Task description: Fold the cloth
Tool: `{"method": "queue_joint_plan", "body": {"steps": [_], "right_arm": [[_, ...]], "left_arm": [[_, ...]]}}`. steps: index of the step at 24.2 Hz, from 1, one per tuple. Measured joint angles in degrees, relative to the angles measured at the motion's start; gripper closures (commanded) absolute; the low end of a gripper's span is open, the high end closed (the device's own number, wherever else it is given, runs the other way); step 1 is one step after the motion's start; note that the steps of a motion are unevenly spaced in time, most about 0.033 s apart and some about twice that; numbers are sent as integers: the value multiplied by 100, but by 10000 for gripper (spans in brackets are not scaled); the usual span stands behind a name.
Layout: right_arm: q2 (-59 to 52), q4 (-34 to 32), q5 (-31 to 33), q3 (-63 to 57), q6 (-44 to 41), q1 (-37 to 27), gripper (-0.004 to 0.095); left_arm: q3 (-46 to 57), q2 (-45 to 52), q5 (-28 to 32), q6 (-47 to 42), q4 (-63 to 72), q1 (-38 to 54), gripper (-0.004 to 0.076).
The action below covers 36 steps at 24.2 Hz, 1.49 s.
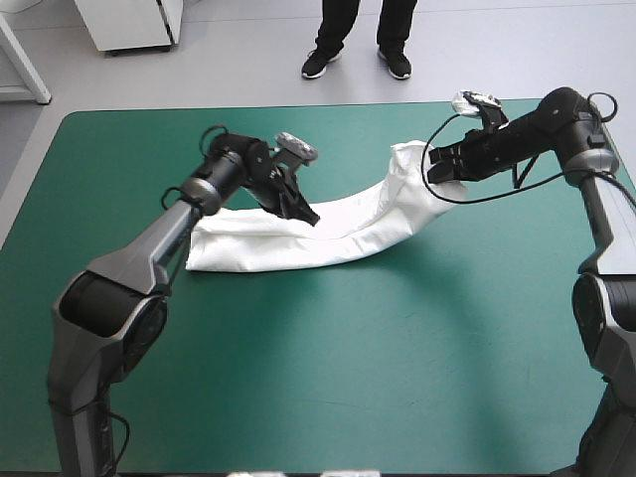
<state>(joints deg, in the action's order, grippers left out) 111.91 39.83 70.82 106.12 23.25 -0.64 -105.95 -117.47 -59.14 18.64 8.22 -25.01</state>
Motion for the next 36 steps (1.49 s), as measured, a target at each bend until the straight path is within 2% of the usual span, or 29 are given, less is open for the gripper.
{"method": "queue_joint_plan", "body": {"steps": [5, 8, 12, 20, 26, 29, 31, 36], "right_arm": [[-10, 378, -133, 7, 76, 258, 921], [-16, 649, -372, 24, 93, 844, 921], [68, 749, -849, 208, 100, 1680, 921], [1270, 772, -1027, 1432, -56, 2892, 921], [1879, 890, -1152, 1941, -135, 3277, 916], [1994, 939, -1211, 1980, -30, 3327, 850], [2013, 939, -1211, 1987, 91, 3327, 766], [2026, 939, -1167, 2117, 278, 3327, 462]], "left_arm": [[-133, 986, -409, -54, -336, 690, 733], [-133, 1664, -584, -66, -355, 1547, 733], [-133, 2206, -674, -72, -374, 2178, 733], [-101, 2607, -741, -114, -415, 2247, 733], [85, 2694, -741, -189, -469, 2247, 733], [173, 2706, -739, -201, -493, 2247, 733], [212, 2706, -739, -201, -499, 2247, 733], [221, 2706, -739, -201, -519, 2249, 733]]}}
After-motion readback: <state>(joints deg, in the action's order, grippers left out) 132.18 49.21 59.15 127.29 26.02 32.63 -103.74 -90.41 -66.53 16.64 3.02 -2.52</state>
